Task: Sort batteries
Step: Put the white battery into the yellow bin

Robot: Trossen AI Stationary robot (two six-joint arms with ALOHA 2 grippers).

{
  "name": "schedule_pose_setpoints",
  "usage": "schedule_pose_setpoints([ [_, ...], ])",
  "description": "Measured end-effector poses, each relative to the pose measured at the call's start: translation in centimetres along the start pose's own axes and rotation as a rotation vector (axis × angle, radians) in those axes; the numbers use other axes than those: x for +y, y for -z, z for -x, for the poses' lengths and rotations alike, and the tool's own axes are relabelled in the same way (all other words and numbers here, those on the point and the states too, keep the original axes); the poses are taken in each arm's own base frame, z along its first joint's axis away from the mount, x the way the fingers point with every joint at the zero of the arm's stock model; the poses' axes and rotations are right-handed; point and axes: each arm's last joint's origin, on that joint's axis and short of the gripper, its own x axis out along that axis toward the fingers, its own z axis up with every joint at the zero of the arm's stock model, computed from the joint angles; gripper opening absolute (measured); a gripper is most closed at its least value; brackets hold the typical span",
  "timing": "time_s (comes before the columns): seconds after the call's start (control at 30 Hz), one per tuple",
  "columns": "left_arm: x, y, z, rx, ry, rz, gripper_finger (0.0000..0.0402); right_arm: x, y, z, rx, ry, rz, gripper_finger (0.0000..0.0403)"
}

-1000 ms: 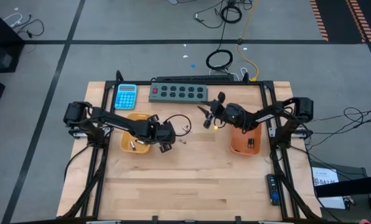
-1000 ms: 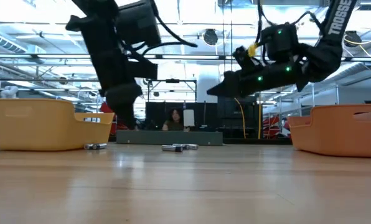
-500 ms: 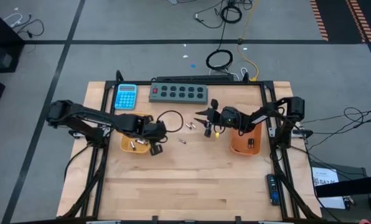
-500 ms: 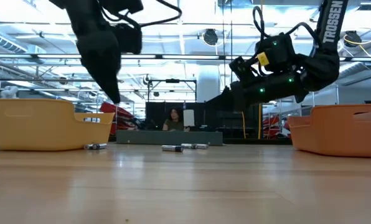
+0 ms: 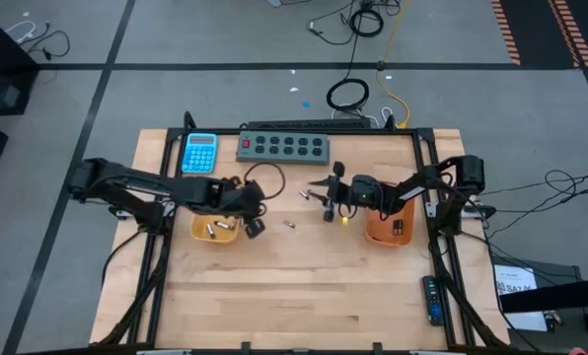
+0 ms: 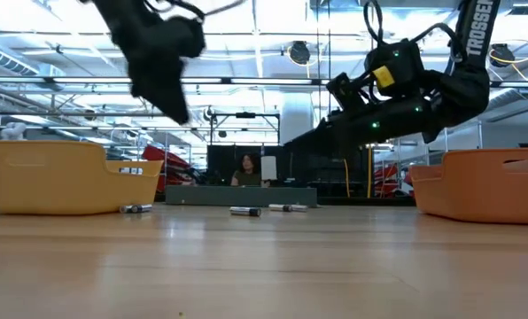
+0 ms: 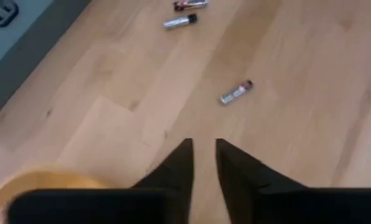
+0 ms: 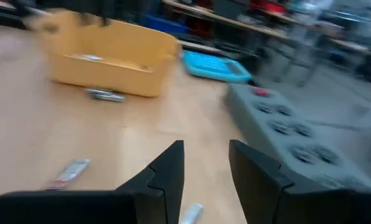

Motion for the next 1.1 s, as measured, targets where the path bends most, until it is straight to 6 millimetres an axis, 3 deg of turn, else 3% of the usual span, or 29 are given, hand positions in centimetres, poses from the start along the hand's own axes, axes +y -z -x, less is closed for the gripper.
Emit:
schedule_pose_setpoints([
  [0.13,0.6,-0.7,-2.9,0.028,-0.043,-0.016,0.0126,-2.0,-0.2,0.3,0.135,0.225,-0.025,0.0118],
  [0.27,0.7,-1.2,-5.1,0.014,-0.050,-0.068,0.0139,-4.8,-0.8,-0.5,0.363,0.154,-0.123,0.0112],
  [0.37,0.3,-2.1,-5.9,-0.075,-0.050,-0.121,0.0140,-5.8,-1.3,-1.3,0.511,0.123,-0.077,0.0108],
  [0.53,-0.9,-1.9,-7.2,-0.168,-0.047,-0.201,0.0141,-6.1,-1.8,-2.3,0.614,-0.004,-0.084,0.0118],
  [0.8,-1.8,0.8,-8.5,-0.211,-0.084,-0.236,0.0141,-6.6,-2.3,-2.2,0.807,-0.019,-0.161,0.0138],
  [1.1,-2.4,1.6,-8.5,-0.258,-0.117,-0.199,0.0141,-6.4,0.2,-4.6,0.961,0.026,-0.129,0.0127],
])
